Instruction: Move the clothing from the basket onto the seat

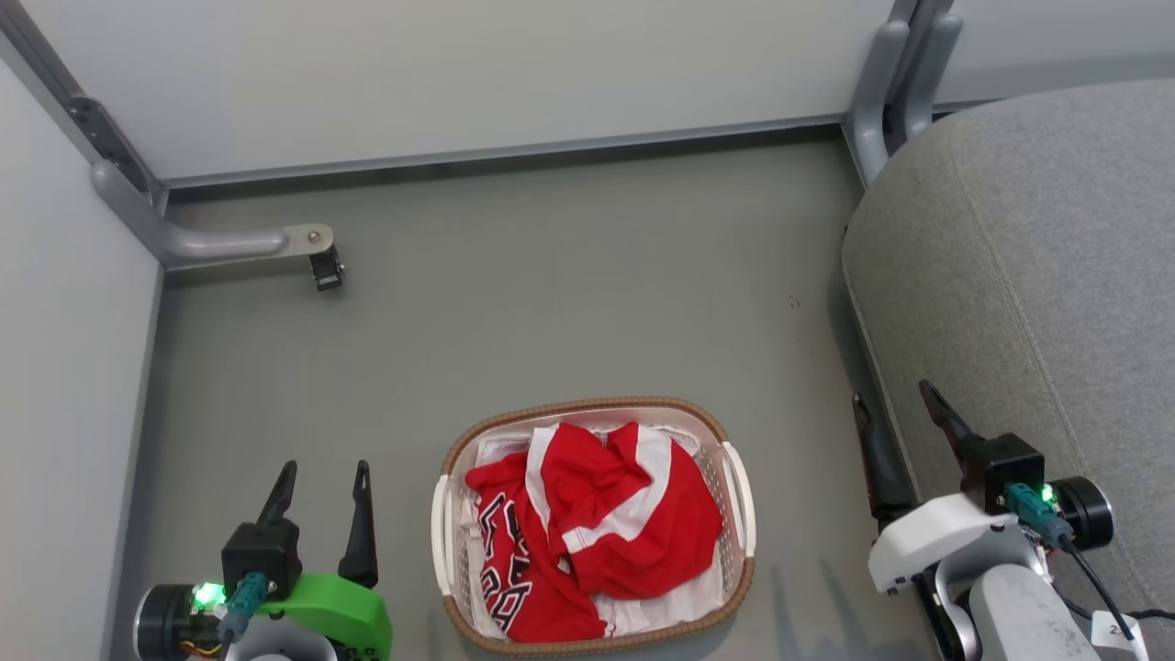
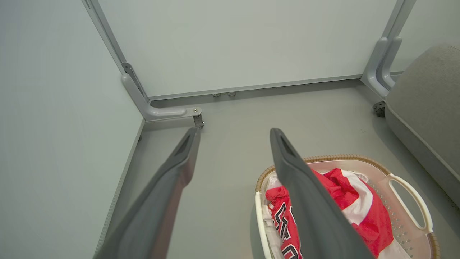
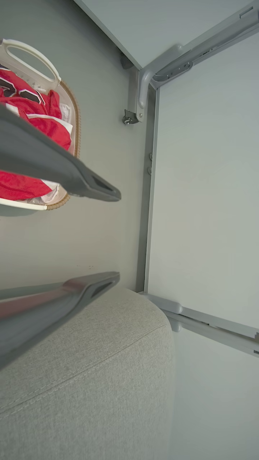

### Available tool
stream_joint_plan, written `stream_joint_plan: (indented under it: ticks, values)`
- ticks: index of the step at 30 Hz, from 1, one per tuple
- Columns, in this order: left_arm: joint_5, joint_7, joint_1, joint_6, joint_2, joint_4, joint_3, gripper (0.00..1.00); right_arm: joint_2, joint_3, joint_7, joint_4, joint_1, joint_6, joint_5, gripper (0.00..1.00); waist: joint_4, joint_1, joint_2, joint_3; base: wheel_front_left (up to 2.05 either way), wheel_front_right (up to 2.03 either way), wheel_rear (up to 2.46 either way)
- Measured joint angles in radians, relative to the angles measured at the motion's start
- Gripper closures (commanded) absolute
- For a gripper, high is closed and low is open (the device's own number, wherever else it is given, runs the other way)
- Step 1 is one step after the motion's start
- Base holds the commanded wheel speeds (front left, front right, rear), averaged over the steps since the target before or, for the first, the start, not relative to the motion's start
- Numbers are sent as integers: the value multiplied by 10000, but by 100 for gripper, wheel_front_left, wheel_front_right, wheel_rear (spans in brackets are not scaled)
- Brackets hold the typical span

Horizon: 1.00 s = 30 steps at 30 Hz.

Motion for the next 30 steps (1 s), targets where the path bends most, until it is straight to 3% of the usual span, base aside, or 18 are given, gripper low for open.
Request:
stream_joint_plan:
  ticks: [6,13,20,30]
  values:
    - [-454,2,-659,-481,-130,805,15,0,0,295,0,-238,-520,0,67,0,-209,0,0,809,0,0,0]
    - [-548,2,-1748,-600,-184,1225,-623,0,-2,516,0,-665,-1151,0,288,0,-562,0,0,1862,0,0,0]
    - [-1179,2,-2761,-616,-151,1689,-2280,0,-4,803,0,-1020,-1726,0,520,0,-976,0,0,3003,0,0,0]
    - [-2148,2,-4021,-616,520,2853,-4855,0,-10,1300,0,-1678,-2383,2,796,0,-1729,1,0,4408,0,0,0]
